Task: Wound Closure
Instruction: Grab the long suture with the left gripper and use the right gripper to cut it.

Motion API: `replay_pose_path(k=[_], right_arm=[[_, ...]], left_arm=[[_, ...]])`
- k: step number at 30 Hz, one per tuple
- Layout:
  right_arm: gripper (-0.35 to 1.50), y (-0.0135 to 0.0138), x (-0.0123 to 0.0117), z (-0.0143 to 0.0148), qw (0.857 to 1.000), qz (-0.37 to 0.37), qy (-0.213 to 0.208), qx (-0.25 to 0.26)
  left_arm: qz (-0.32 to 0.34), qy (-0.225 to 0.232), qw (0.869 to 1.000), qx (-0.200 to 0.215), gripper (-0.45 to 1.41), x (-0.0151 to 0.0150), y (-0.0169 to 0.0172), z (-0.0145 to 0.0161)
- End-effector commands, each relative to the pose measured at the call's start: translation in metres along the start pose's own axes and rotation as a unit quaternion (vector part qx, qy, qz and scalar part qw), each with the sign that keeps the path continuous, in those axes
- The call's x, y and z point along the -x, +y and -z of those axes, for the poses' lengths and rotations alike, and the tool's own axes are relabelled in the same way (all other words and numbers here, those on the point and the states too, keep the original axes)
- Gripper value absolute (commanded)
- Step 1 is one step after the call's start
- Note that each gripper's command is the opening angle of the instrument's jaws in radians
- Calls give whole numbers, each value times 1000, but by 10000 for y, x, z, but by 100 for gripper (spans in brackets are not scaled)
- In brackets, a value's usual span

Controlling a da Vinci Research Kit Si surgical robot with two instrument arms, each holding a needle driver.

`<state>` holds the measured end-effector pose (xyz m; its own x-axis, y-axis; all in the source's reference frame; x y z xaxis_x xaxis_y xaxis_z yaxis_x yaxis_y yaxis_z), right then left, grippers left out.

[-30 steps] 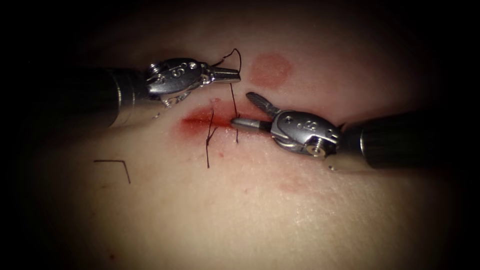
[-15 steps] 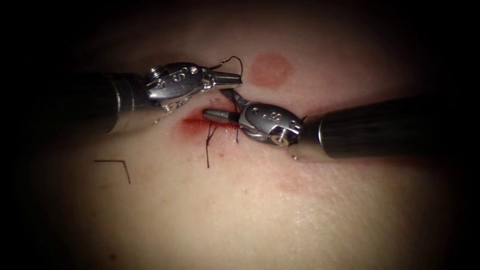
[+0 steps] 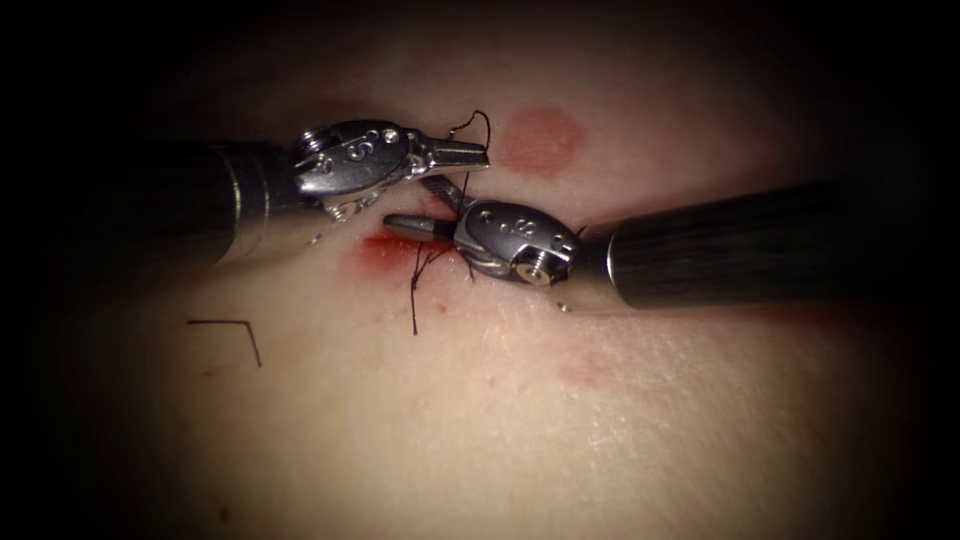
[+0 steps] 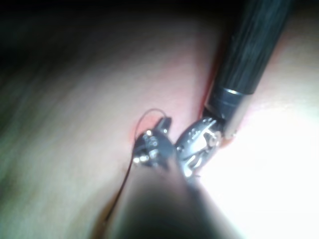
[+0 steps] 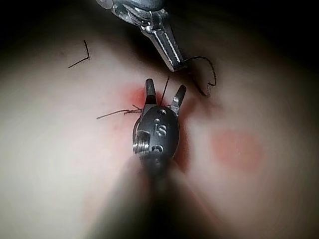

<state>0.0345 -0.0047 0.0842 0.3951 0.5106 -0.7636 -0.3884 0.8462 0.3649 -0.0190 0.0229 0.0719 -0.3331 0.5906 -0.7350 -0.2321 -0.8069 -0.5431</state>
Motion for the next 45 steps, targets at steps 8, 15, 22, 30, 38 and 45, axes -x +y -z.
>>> replay_pose_path(k=[8, 15, 22, 30, 38, 45], right_arm=[[136, -8, 4, -6, 1000, 1, 3, -10], [-35, -8, 5, 0, 999, 10, 11, -46], [61, -10, 6, 3, 1000, 4, 6, -15], [146, 6, 15, 119, 998, -32, 40, 30], [148, -9, 42, 208, 998, -33, 30, 43], [148, -33, 60, 234, 998, -26, 30, 38]], left_arm=[[0, 1, 1000, 1, -45, 3, 0, -8], [-1, 1, 1000, 2, -45, 5, 1, -6], [-2, 1, 1000, 4, -45, 7, -1, -3], [-5, 8, 1000, -6, -45, 22, -8, 54], [-3, 14, 999, -32, -45, 59, 12, 164], [-6, 17, 998, -67, -45, 86, 34, 289]])
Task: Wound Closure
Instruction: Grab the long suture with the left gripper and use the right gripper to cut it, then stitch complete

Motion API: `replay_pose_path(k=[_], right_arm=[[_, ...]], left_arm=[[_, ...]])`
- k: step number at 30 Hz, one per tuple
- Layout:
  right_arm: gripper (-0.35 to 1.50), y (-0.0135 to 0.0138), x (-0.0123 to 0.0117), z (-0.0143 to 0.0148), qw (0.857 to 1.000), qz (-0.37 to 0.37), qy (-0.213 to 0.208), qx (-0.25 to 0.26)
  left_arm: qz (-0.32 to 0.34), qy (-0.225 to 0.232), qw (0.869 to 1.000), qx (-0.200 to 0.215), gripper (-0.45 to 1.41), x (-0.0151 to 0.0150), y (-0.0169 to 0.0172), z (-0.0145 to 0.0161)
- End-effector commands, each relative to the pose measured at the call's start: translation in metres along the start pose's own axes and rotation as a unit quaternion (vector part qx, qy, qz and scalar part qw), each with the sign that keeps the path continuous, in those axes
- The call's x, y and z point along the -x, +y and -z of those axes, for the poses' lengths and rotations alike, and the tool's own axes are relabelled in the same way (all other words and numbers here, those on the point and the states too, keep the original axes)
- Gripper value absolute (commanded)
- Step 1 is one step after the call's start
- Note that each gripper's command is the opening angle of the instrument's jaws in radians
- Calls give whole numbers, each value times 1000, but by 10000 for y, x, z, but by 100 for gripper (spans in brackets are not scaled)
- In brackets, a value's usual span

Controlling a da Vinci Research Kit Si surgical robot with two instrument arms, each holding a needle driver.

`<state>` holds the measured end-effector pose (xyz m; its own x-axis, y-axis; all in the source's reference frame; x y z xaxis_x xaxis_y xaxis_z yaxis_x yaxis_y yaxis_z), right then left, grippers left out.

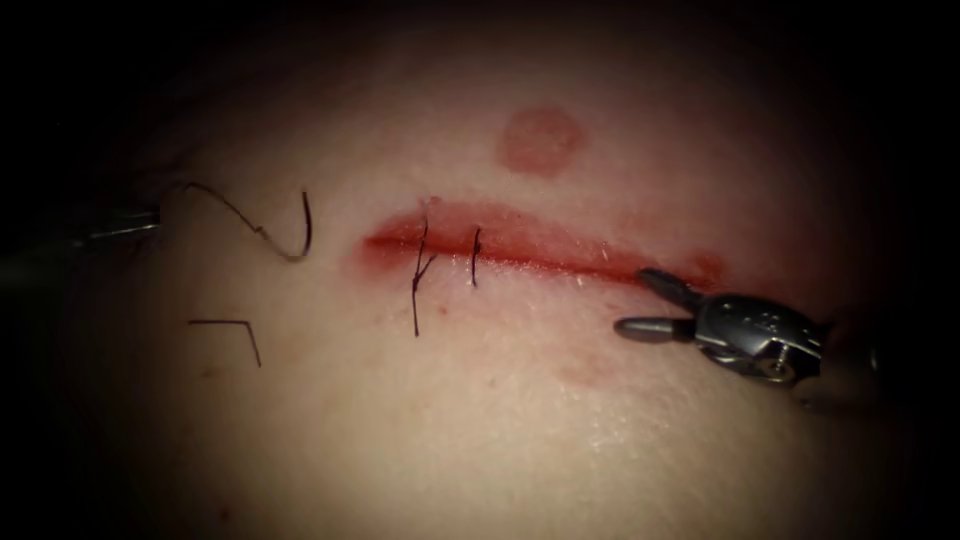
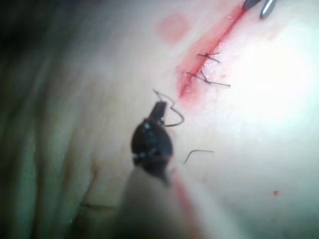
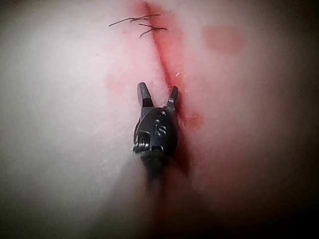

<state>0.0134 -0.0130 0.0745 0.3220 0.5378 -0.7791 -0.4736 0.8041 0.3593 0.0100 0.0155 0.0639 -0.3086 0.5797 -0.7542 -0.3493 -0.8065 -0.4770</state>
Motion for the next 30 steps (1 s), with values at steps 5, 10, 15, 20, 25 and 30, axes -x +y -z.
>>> replay_pose_path(k=[5, 10, 15, 20, 25, 30], right_arm=[[148, -16, 15, -9, 1000, 2, -6, -8], [148, -20, 12, -16, 1000, 1, -4, -13], [148, -20, 10, -17, 1000, 0, -7, -16], [148, -20, 2, -14, 1000, -6, -7, -23], [148, -14, -17, -15, 1000, 7, -9, -28], [148, -9, -42, -31, 997, 47, -1, -55]], left_arm=[[5, 8, 1000, -20, -28, -9, 6, 54], [50, 19, 998, -41, 118, -36, 12, 45], [53, 39, 998, -17, 120, -44, 28, 13], [14, 72, 997, 40, 120, -55, 58, -36], [-88, 92, 991, 39, 113, -70, 72, -106], [-136, 115, 983, 53, 108, -74, 69, -161]])
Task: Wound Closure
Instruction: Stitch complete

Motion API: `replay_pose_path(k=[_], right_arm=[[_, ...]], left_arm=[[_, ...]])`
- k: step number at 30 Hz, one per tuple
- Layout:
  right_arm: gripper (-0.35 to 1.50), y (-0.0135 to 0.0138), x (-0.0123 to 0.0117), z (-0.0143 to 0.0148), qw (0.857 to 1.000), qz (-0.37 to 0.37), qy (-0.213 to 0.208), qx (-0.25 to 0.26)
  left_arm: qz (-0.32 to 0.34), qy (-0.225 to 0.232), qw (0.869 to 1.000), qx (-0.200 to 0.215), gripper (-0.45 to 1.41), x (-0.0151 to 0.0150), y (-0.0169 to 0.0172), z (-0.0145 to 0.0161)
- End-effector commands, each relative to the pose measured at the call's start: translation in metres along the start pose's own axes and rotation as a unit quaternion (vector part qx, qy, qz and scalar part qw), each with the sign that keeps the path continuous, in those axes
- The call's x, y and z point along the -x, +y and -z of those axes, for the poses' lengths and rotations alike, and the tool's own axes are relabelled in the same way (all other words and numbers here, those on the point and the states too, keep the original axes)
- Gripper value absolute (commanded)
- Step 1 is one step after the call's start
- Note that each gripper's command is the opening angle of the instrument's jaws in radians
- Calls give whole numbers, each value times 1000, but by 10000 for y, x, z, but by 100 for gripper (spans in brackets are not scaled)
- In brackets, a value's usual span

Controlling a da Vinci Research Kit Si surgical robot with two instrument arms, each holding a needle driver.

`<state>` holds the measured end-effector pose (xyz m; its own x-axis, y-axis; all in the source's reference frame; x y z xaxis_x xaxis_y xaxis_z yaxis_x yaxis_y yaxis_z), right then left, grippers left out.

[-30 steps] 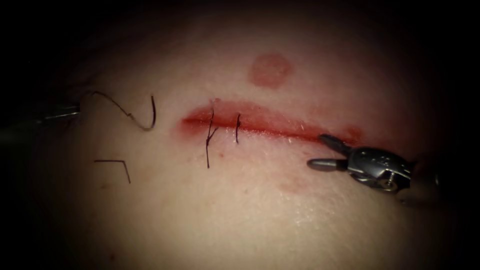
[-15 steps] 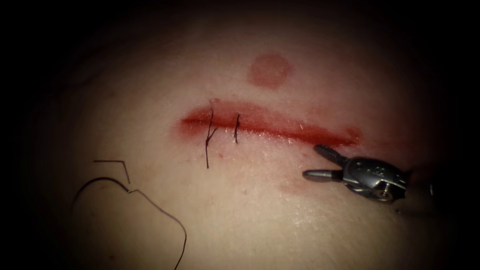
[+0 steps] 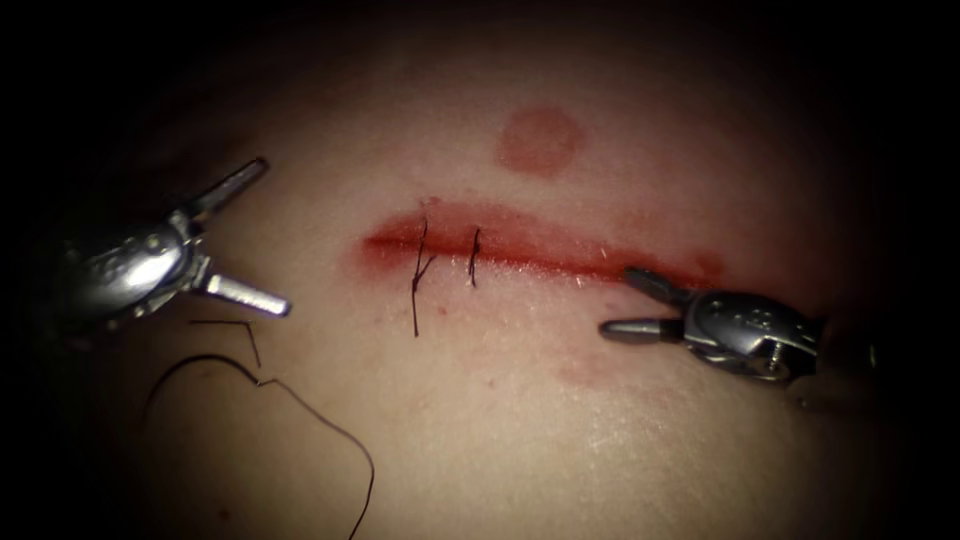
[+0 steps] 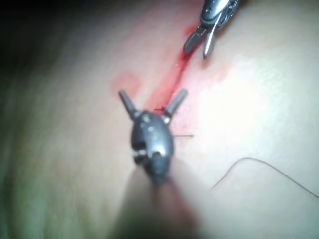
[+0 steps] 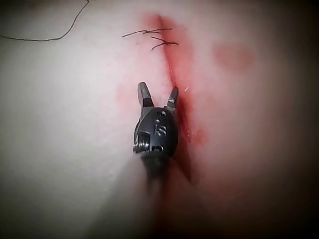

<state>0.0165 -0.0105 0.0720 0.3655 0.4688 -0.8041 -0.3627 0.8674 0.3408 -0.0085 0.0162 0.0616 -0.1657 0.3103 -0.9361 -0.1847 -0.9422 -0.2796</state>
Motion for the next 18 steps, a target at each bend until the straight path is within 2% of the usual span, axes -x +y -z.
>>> replay_pose_path(k=[1, 6, 9, 10, 13, 18], right_arm=[[148, -6, -7, -18, 1000, 20, 8, -14], [146, -7, -29, -20, 997, 75, 16, -30], [143, -5, -45, -13, 993, 118, 16, -29], [141, -9, -51, -10, 991, 128, 15, -28], [141, -18, -57, -5, 990, 133, 19, -31], [141, -18, -63, -1, 990, 136, 34, -24]], left_arm=[[-11, 9, 1000, 9, 106, 13, -3, -20], [-27, 8, 999, 45, 98, 34, -1, -34], [-35, 6, 997, 64, 89, 45, 8, -32], [-35, 9, 997, 71, 81, 46, 13, -26], [-30, 14, 996, 81, 56, 44, 16, -13], [-26, 16, 996, 83, 49, 36, 14, -8]])
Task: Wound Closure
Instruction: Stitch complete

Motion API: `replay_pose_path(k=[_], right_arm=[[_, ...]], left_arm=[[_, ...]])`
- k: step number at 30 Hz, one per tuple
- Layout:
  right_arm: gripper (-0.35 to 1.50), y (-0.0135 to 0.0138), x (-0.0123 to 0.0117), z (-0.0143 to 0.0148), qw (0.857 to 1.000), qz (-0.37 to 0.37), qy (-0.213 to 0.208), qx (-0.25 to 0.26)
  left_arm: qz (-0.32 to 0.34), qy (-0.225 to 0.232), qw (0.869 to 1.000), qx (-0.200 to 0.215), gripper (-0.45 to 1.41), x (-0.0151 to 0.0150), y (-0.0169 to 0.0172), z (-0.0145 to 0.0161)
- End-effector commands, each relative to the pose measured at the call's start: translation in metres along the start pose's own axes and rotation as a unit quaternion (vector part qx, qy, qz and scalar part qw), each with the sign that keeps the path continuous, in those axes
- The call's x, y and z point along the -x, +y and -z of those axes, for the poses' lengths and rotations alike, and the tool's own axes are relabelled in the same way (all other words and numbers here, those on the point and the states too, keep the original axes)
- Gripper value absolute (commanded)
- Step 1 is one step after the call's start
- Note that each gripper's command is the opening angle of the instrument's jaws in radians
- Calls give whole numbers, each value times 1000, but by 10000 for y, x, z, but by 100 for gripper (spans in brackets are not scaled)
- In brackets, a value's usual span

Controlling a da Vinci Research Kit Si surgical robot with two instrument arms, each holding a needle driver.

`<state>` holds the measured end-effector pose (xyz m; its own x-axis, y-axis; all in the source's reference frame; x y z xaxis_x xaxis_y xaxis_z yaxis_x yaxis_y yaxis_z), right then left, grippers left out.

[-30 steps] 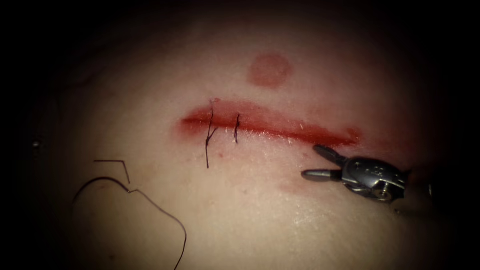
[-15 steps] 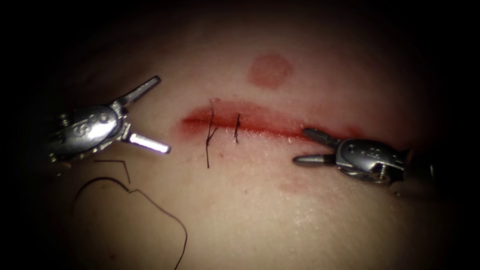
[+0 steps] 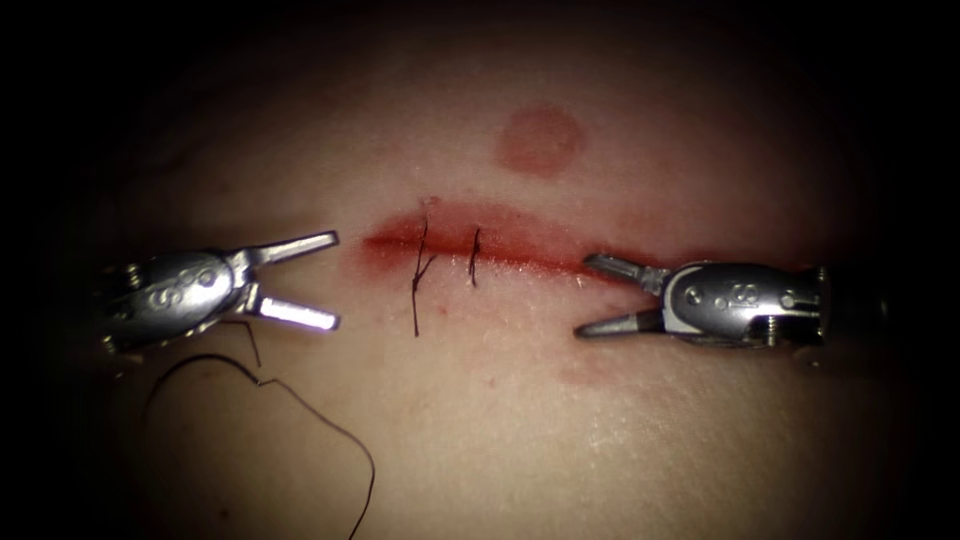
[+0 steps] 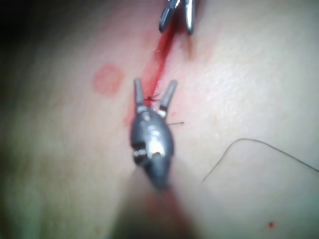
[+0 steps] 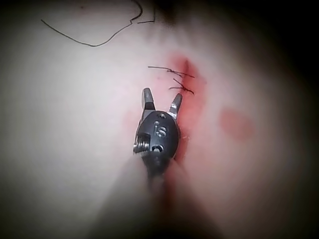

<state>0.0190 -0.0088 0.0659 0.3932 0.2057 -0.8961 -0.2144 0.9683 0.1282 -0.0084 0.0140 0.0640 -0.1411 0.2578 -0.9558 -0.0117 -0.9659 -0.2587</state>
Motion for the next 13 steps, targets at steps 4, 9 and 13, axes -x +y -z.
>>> replay_pose_path(k=[4, 9, 13], right_arm=[[141, 1, -6, 1, 1000, 3, 18, 10], [140, 12, -12, 17, 999, -2, 35, 23], [140, 12, -12, 17, 999, -2, 32, 26]], left_arm=[[2, 6, 1000, -6, 42, 2, -5, -9], [2, 5, 1000, -7, 44, 3, -4, -9], [2, 5, 1000, -7, 44, 3, -4, -10]])
